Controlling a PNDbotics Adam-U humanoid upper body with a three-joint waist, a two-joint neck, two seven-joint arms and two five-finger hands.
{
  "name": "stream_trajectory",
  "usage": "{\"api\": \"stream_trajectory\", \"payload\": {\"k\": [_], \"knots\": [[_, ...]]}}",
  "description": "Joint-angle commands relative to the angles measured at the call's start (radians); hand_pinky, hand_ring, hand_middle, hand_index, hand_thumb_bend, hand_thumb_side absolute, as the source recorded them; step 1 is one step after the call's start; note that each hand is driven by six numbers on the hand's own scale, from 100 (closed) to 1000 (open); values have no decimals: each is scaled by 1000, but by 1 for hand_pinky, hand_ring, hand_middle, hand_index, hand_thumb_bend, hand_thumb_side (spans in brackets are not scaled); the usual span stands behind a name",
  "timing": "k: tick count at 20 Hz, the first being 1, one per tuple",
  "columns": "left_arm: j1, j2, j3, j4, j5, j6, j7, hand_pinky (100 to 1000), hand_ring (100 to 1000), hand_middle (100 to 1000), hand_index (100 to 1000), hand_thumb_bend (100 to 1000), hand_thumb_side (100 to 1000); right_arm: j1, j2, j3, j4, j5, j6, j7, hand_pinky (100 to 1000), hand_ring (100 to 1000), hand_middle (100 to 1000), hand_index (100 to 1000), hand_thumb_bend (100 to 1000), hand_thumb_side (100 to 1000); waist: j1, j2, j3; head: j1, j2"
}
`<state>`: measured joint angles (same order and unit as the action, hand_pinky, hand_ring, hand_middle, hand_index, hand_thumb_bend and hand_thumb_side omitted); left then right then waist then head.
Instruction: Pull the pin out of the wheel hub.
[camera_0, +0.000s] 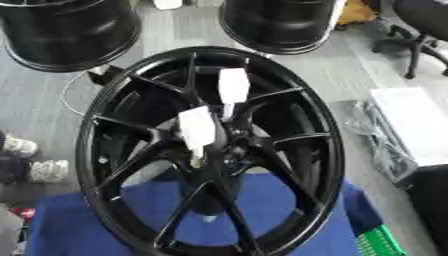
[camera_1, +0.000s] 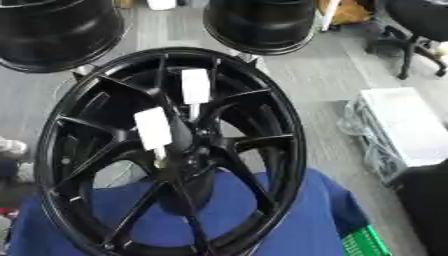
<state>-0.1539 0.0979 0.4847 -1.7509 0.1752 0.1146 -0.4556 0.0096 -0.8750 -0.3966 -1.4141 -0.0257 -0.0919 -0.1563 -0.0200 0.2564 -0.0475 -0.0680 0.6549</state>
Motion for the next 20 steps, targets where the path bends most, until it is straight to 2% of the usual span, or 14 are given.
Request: {"api": "stream_trajectory", "payload": {"k": [1,2,3,4,6,9,13,16,19,20], "knots": [[-12,18,5,-22,-2,-2,3,658,723,567,705,356,789,17,26,9,236,-59,46,-40,603,485,752,834,100,483,0,-11,4,-13,-17],[-12,17,4,-22,-1,-2,2,658,723,567,705,356,789,20,39,29,318,-83,56,-38,606,487,771,845,100,603,1,-12,7,-19,-19],[-12,16,3,-22,0,-2,1,658,723,567,705,355,789,19,53,49,389,-109,61,-37,608,486,797,856,100,783,3,-11,9,-24,-20],[-12,15,3,-22,1,-2,1,658,723,567,705,355,789,18,69,67,451,-136,63,-38,609,487,813,859,100,920,5,-11,11,-27,-21],[-11,13,2,-21,3,-4,0,658,723,567,705,355,789,16,101,100,551,-187,67,-44,613,487,824,863,100,1000,9,-11,14,-33,-20],[-11,10,2,-21,5,-5,-1,658,723,567,705,356,789,12,146,143,637,-237,59,-49,615,481,820,863,100,1000,11,-10,18,-38,-20],[-12,8,1,-20,4,-4,-2,658,723,567,705,356,789,6,201,161,647,-250,38,-51,610,474,803,859,100,1000,11,-11,19,-39,-21],[-13,6,2,-21,5,-3,-1,658,723,567,705,357,788,8,232,149,602,-230,25,-62,601,464,778,850,100,1000,11,-11,19,-39,-22],[-15,5,4,-22,5,-1,1,658,724,567,705,358,788,16,275,124,498,-181,10,-86,591,454,765,838,100,996,11,-10,18,-35,-23],[-15,4,4,-23,5,-1,1,658,724,567,705,358,788,20,295,112,444,-154,4,-98,587,449,760,832,100,934,11,-10,18,-33,-23]]}}
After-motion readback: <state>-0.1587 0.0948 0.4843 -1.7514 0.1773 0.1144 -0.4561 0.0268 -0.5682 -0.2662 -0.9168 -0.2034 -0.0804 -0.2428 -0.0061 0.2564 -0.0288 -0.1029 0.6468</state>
